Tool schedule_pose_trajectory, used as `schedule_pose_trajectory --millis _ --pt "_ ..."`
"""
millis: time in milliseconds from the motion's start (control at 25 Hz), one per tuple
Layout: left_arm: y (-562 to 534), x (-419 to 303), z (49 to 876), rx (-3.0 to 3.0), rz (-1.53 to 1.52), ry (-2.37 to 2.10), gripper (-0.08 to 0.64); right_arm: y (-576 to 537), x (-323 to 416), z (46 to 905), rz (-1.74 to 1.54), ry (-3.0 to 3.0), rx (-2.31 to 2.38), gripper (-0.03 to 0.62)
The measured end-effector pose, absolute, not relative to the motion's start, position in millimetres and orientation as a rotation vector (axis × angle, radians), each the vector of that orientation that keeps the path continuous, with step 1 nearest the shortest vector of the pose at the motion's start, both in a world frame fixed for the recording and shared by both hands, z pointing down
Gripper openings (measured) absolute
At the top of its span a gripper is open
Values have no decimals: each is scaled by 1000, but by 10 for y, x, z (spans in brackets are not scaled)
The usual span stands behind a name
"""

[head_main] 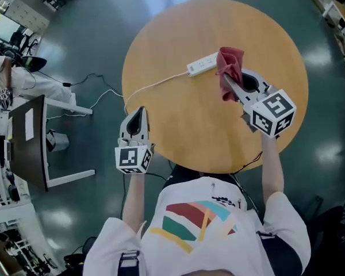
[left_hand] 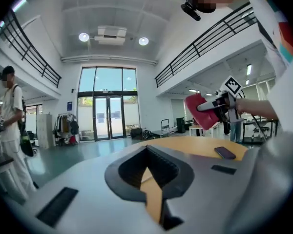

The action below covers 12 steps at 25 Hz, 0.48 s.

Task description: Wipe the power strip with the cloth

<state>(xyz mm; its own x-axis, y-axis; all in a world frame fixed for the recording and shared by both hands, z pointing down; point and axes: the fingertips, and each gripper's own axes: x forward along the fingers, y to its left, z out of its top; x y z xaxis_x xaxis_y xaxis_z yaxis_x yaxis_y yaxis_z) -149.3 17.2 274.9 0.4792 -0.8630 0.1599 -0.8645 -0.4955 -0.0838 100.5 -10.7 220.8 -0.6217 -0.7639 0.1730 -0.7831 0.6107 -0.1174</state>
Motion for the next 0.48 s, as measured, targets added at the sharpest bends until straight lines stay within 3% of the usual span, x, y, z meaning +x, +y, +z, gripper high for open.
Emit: schedule_pose_trajectory --millis 200,480 --pt "-702 -892 2846 2802 306 -1427 29 -514 1103 2466 393 -2654 1324 40" --pt "-1393 -283 4220 2666 790 -1170 29 -1122 1013 3249 763 -2591 1118 40"
